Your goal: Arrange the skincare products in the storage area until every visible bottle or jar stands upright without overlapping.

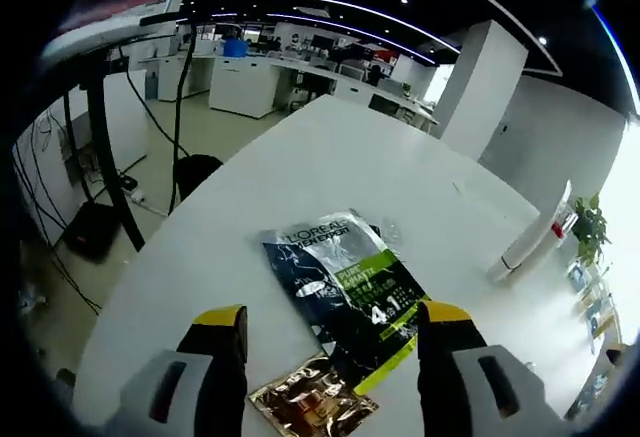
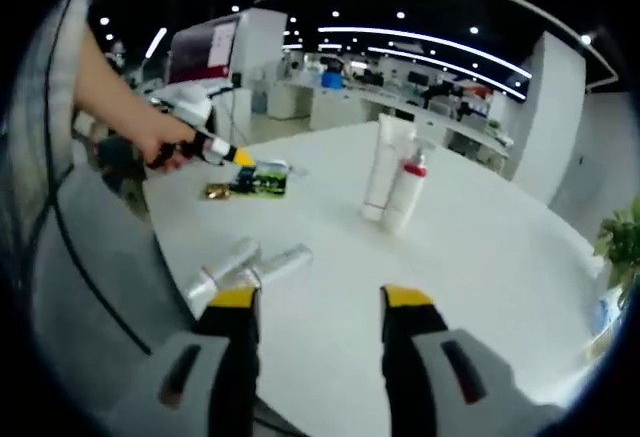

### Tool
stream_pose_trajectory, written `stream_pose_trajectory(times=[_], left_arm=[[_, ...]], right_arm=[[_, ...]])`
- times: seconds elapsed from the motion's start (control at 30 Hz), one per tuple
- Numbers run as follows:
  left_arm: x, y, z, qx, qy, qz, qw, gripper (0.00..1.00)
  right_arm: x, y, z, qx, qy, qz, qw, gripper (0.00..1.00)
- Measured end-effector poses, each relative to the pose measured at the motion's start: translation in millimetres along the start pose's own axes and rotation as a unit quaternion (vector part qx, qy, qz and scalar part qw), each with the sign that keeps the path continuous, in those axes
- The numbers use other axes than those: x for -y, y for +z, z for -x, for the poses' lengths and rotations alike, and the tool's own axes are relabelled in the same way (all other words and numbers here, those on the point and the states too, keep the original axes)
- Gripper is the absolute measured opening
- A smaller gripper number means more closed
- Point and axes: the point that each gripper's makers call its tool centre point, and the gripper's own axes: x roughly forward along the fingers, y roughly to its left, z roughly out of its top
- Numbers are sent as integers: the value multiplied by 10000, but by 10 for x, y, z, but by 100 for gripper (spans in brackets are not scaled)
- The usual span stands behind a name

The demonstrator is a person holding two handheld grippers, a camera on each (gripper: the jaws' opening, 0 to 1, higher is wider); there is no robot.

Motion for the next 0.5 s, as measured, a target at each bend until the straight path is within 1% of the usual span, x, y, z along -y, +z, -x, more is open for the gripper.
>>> stream_pose_trajectory(times=[0.03,0.07,0.1,0.13,0.2,0.23,0.27,0.3,0.33,0.4,0.5], left_arm=[[21,-14,-27,-10,0,-4,10000,63],[41,-39,-58,-48,11,-117,9999,60],[42,-40,-64,-40,31,-166,9998,56],[51,-36,-83,28,68,-253,9997,54],[42,-63,-106,1,157,-130,9998,52],[39,-94,-116,-29,185,-51,9998,49],[-8,-32,-142,163,298,-149,9993,44],[-20,-56,-154,90,343,-176,9992,39],[-31,-80,-140,95,402,-135,9991,36],[-41,-99,-142,125,434,-33,9990,32],[-53,-97,-163,160,522,-110,9984,28]], right_arm=[[9,-1,0,3,-6,-36,10000,43],[17,-7,-3,-8,-14,-47,10000,43],[17,-24,-11,-48,-18,-66,10000,42],[13,-32,-14,-67,-9,-78,9999,42],[-10,-44,-18,-100,41,-69,9999,42],[-26,-49,-22,-112,75,-44,9999,42],[-40,-50,-26,-114,108,-33,9999,42],[-59,-52,-28,-122,148,-16,9998,42],[-66,-52,-30,-121,164,-6,9998,42],[-83,-68,-39,-155,209,-15,9997,42],[-87,-84,-45,-195,224,-15,9996,42]])
